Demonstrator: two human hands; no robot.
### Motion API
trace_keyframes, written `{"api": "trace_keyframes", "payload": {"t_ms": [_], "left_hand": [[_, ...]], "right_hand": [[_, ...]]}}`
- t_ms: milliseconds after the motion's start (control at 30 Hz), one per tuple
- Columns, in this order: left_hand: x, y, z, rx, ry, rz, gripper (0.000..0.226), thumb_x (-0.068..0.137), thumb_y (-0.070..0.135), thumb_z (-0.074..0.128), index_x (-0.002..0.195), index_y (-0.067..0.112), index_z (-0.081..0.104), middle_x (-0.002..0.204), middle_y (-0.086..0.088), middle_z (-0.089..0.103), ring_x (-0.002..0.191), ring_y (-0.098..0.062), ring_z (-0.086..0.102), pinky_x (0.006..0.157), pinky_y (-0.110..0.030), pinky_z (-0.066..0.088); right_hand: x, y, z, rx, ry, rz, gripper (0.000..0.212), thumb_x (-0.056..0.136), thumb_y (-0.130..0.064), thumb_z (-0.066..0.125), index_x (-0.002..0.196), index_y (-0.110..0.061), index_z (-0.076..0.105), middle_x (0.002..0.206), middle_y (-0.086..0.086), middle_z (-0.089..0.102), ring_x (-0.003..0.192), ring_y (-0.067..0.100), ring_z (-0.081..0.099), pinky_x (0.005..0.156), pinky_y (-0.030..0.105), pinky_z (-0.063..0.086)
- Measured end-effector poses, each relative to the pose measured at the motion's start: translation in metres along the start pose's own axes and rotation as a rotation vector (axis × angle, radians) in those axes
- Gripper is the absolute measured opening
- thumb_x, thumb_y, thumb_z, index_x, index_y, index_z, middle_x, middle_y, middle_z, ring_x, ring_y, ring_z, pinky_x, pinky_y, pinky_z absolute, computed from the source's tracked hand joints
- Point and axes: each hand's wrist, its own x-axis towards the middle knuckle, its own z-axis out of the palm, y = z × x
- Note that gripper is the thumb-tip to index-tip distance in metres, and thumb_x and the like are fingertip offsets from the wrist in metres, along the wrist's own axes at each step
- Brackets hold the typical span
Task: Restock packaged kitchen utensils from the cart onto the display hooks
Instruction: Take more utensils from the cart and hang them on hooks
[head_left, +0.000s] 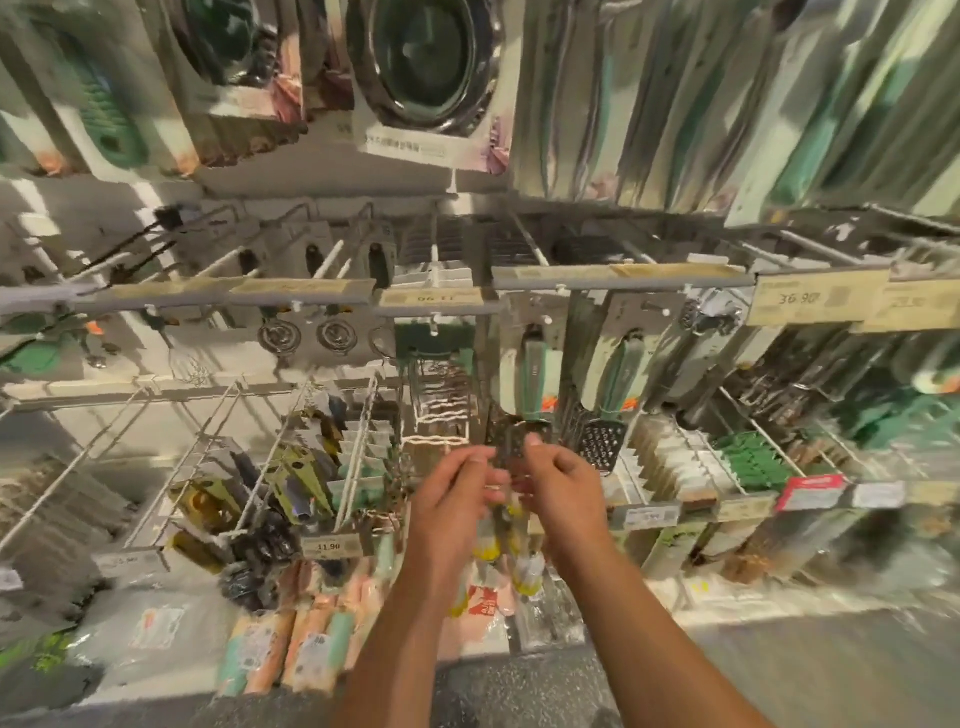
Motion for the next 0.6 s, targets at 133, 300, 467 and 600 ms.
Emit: {"api": "trace_keyframes", "payload": {"t_ms": [133,300,467,600], "left_hand": [[-0.002,-0.020,0.035,0.093,-0.233,-0.102,0.018,0.106,0.028,0.054,0.112,0.023,0.071,0.089,0.004,0.079,0.077,-0.009,0.071,0.068,-0.021,0.052],[-0.024,-0.062,0.082,0.201,-0.566,-0.247,0.015,0.106,0.027,0.056,0.114,0.020,0.067,0.085,0.002,0.076,0.065,-0.006,0.067,0.055,-0.015,0.047],[-0.079,-0.127,0.137,0.455,-0.934,-0.356,0.026,0.105,0.027,0.057,0.121,0.009,0.067,0.093,-0.008,0.073,0.067,-0.016,0.062,0.053,-0.017,0.044],[-0.142,-0.156,0.174,0.656,-1.126,-0.383,0.017,0.103,0.031,0.059,0.110,0.019,0.068,0.081,0.003,0.073,0.062,-0.011,0.061,0.058,-0.025,0.043]], "right_hand": [[-0.022,0.031,-0.046,0.099,0.230,0.125,0.039,0.098,-0.041,0.067,0.094,-0.003,0.071,0.095,0.022,0.074,0.076,0.027,0.066,0.073,0.046,0.056],[-0.071,0.065,-0.105,0.184,0.518,0.175,0.028,0.099,-0.040,0.065,0.087,-0.016,0.072,0.086,0.003,0.075,0.072,0.014,0.064,0.069,0.032,0.052],[-0.156,0.121,-0.182,0.298,0.861,0.266,0.025,0.098,-0.039,0.067,0.086,-0.016,0.069,0.081,0.002,0.069,0.061,0.012,0.058,0.058,0.026,0.045],[-0.228,0.149,-0.243,0.344,1.068,0.303,0.030,0.100,-0.040,0.065,0.081,-0.017,0.066,0.075,0.001,0.064,0.065,0.016,0.056,0.058,0.026,0.045]]}}
